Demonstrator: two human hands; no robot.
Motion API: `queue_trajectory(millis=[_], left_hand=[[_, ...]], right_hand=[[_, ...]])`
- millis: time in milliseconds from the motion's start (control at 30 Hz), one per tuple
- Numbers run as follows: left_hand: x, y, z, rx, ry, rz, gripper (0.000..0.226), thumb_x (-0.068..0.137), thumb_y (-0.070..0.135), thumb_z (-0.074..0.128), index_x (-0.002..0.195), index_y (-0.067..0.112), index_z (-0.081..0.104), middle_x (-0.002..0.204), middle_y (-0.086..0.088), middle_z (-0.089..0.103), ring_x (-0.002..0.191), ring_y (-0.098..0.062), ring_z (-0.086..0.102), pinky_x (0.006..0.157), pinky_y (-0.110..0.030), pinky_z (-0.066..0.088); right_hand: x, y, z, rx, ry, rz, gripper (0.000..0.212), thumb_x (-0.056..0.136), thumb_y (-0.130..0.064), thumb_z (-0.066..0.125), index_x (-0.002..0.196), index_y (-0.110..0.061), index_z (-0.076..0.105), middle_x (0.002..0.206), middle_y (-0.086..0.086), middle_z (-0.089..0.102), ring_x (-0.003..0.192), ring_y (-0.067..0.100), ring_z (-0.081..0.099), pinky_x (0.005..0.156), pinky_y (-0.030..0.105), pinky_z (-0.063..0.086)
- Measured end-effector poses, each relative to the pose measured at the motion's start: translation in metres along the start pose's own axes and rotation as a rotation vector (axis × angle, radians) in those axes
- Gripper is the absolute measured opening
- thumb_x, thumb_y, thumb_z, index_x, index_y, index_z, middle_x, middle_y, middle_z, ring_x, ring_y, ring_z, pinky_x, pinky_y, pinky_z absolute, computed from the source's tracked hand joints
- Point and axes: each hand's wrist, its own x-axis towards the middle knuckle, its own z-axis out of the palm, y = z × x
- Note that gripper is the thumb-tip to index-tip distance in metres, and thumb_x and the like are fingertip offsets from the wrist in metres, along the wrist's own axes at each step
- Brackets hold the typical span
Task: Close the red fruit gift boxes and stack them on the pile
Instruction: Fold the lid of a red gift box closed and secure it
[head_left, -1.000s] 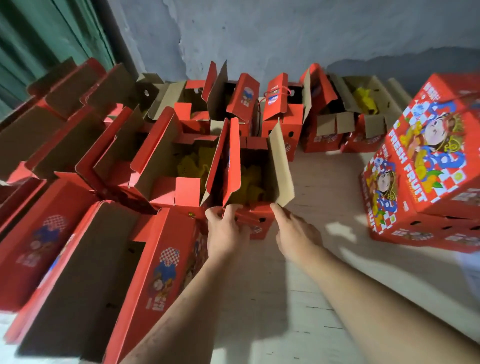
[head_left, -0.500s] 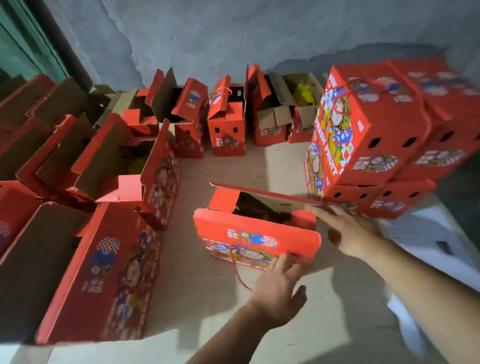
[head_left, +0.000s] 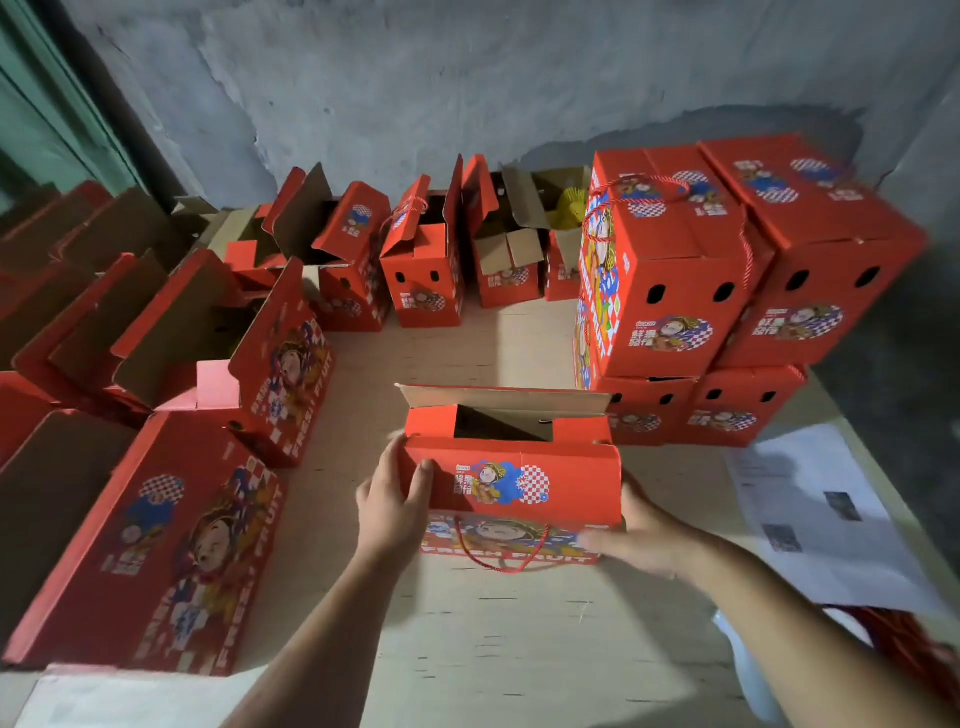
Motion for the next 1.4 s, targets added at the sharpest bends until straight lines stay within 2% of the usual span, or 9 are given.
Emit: queue_trajectory(millis=[100, 167, 300, 500, 767, 1033, 1133, 1267, 1400], left_hand=[[-0.002, -0.003, 0.003, -0.140, 0.007, -0.035, 0.054, 0.099, 0.048, 0.056, 0.150, 0.031, 0.046, 0.138, -0.001, 0.057, 0.130, -0.022, 0.053, 0.114, -0.050, 0.043], [-0.006, -0.001, 0.003, -0.137, 0.035, -0.085, 0.054, 0.090, 0.053, 0.054, 0.141, 0.034, 0.051, 0.133, -0.001, 0.059, 0.125, -0.024, 0.055, 0.112, -0.053, 0.044], [-0.028, -0.005, 0.012, -0.110, 0.088, -0.079, 0.038, 0.095, 0.051, 0.068, 0.124, 0.032, 0.052, 0.118, -0.001, 0.061, 0.112, -0.026, 0.063, 0.100, -0.052, 0.053], [-0.048, 0.009, 0.026, 0.389, 0.197, 0.196, 0.047, 0.106, 0.047, 0.041, 0.144, 0.024, 0.058, 0.140, -0.008, 0.055, 0.129, -0.036, 0.046, 0.112, -0.054, 0.037], [-0.046, 0.005, 0.013, 0.721, -0.058, 0.362, 0.095, 0.094, 0.087, 0.013, 0.164, 0.024, 0.031, 0.169, 0.005, 0.030, 0.161, -0.024, 0.011, 0.129, -0.045, -0.010], [-0.050, 0.013, 0.021, 0.857, -0.228, 0.406, 0.111, 0.076, 0.098, -0.002, 0.158, 0.029, -0.028, 0.169, 0.008, -0.024, 0.155, -0.019, -0.028, 0.122, -0.038, -0.025], [-0.040, 0.018, 0.019, 0.843, -0.252, 0.413, 0.110, 0.082, 0.094, 0.014, 0.164, 0.027, -0.016, 0.171, 0.007, -0.020, 0.156, -0.020, -0.024, 0.124, -0.039, -0.020], [-0.036, 0.023, 0.017, 0.838, -0.294, 0.403, 0.110, 0.087, 0.090, 0.032, 0.167, 0.024, -0.006, 0.174, 0.004, -0.010, 0.160, -0.023, -0.014, 0.129, -0.043, -0.011], [-0.045, 0.026, 0.011, 0.800, -0.144, 0.482, 0.105, 0.070, 0.086, 0.066, 0.152, 0.026, 0.045, 0.151, 0.005, 0.052, 0.140, -0.027, 0.046, 0.121, -0.047, 0.029]], right_hand=[[-0.007, -0.018, 0.008, 0.267, 0.132, 0.027, 0.037, 0.086, -0.082, 0.053, 0.120, -0.081, 0.040, 0.144, -0.026, 0.049, 0.122, -0.012, 0.054, 0.094, 0.022, 0.045], [-0.006, -0.026, 0.011, 0.294, 0.260, 0.026, 0.024, 0.100, -0.068, 0.044, 0.123, -0.073, 0.047, 0.146, -0.016, 0.052, 0.121, -0.005, 0.057, 0.093, 0.021, 0.045], [-0.001, -0.019, 0.009, 0.133, 0.396, 0.044, 0.051, 0.111, -0.040, 0.040, 0.160, -0.029, 0.033, 0.160, 0.002, 0.036, 0.145, 0.016, 0.038, 0.118, 0.033, 0.031], [0.002, -0.014, 0.004, 0.127, 0.419, -0.006, 0.075, 0.109, -0.037, 0.046, 0.162, -0.044, -0.007, 0.172, -0.004, 0.009, 0.155, 0.016, 0.019, 0.120, 0.034, 0.022], [0.003, -0.012, 0.002, -0.117, 0.456, 0.009, 0.074, 0.108, -0.044, 0.044, 0.149, -0.064, -0.015, 0.131, 0.004, 0.036, 0.079, 0.009, 0.058, 0.058, 0.015, 0.047], [-0.002, -0.026, 0.021, -0.757, 0.821, -0.221, 0.081, 0.094, -0.021, 0.071, 0.161, -0.006, 0.029, 0.155, 0.025, 0.043, 0.138, 0.041, 0.050, 0.104, 0.051, 0.053], [-0.004, -0.024, 0.030, -0.818, 0.719, -0.221, 0.064, 0.104, -0.040, 0.040, 0.162, -0.013, 0.031, 0.160, 0.016, 0.043, 0.151, 0.039, 0.035, 0.118, 0.052, 0.039], [-0.003, -0.022, 0.020, -0.906, 0.385, -0.112, 0.092, 0.089, -0.083, 0.003, 0.166, -0.032, 0.006, 0.174, -0.008, 0.000, 0.158, 0.020, -0.021, 0.126, 0.041, -0.008], [-0.009, -0.022, 0.017, -0.873, 0.323, -0.119, 0.113, 0.076, -0.099, 0.014, 0.165, -0.029, 0.004, 0.174, -0.006, -0.001, 0.157, 0.019, -0.021, 0.125, 0.041, -0.010]])
